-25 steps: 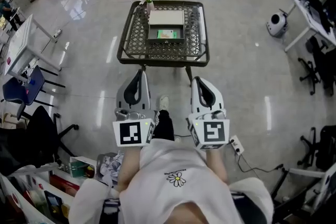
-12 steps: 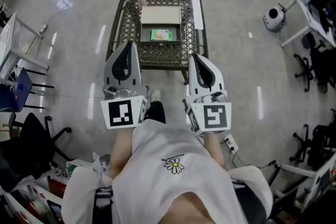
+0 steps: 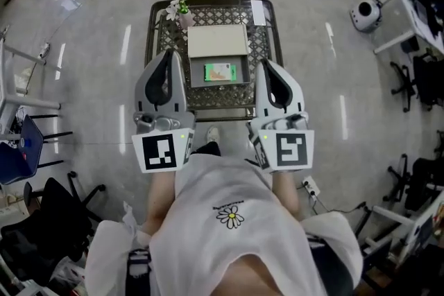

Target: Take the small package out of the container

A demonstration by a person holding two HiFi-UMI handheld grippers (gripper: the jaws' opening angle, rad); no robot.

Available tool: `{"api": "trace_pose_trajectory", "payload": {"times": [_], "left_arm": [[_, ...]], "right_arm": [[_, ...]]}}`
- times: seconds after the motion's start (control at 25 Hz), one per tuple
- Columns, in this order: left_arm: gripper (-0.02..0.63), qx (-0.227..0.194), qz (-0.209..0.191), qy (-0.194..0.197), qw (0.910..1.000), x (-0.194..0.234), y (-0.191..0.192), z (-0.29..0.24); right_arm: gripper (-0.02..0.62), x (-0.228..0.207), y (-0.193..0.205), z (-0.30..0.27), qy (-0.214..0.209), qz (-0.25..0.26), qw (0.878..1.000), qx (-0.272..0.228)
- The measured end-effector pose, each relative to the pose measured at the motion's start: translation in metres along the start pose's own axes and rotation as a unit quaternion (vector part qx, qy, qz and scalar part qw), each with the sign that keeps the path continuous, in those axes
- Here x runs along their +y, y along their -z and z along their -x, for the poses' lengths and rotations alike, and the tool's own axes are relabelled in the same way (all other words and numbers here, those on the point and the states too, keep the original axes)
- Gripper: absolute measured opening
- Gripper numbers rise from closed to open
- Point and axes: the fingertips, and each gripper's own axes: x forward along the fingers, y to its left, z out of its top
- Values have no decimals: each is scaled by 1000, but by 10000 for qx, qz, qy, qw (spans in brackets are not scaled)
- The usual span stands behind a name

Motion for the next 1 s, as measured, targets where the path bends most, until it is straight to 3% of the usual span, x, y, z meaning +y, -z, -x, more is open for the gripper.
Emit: {"api": "trace_pose_trajectory", "payload": {"times": [0.4, 0.8, 1.0], "left_arm": [[23, 326, -31, 236, 9992, 7, 36, -58], [25, 443, -85, -65, 9990, -2, 48, -84], [60, 472, -113, 298, 9984, -11, 51, -105]], "right_arm": [[31, -25, 17, -58, 59, -58, 9994, 338], [31, -53, 21, -75, -351, -78, 9989, 308], [31, -67, 24, -80, -314, -108, 9989, 340]]}}
